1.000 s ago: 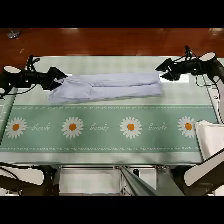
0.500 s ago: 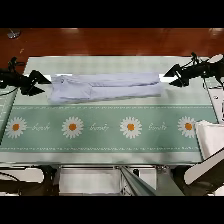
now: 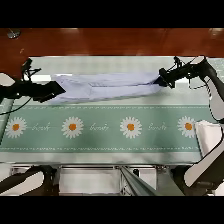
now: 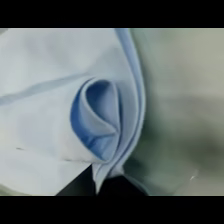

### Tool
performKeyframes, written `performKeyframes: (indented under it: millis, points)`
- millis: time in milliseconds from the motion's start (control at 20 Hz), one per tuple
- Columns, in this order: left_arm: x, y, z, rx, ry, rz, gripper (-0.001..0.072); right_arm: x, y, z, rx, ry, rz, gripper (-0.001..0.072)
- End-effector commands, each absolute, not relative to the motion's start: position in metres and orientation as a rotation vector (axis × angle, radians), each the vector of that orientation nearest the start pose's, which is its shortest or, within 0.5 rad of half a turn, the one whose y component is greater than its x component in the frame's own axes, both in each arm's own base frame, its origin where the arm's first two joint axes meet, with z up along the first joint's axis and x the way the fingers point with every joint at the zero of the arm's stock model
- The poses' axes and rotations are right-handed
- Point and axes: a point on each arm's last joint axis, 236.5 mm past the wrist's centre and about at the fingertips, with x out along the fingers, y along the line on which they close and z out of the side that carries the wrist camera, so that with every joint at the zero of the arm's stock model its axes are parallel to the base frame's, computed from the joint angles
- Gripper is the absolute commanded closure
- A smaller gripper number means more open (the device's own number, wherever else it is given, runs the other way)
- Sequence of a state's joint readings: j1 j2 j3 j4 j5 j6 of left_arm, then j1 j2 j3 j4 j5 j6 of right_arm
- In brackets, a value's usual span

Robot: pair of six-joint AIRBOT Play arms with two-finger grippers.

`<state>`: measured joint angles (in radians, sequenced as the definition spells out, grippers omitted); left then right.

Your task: Fold the shirts.

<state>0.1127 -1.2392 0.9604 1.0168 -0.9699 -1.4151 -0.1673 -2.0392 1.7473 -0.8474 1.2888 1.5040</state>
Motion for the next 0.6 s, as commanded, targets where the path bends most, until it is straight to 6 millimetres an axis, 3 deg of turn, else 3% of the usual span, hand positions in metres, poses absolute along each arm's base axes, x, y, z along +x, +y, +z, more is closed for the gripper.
performKeyframes:
  millis: [0,50,250,400,550]
  points:
    - [0.379,-0.094,-0.004,-0.434,1.153,-0.269,0.0512,0.505,0.075,-0.064,0.704,1.451,0.391,0.0684]
    - [0.378,-0.100,-0.002,-0.413,1.149,-0.301,0.0673,0.497,0.067,-0.053,0.667,1.463,0.393,0.0684]
    - [0.374,-0.140,0.012,-0.407,1.132,-0.420,0.0681,0.461,0.033,-0.003,0.434,1.438,0.318,0.0684]
    - [0.362,-0.198,0.022,-0.334,1.103,-0.559,0.0681,0.419,0.027,0.038,0.386,1.345,0.295,0.0684]
    - [0.348,-0.266,0.028,-0.217,1.011,-0.693,0.0682,0.362,0.019,0.065,0.379,1.247,0.229,0.0684]
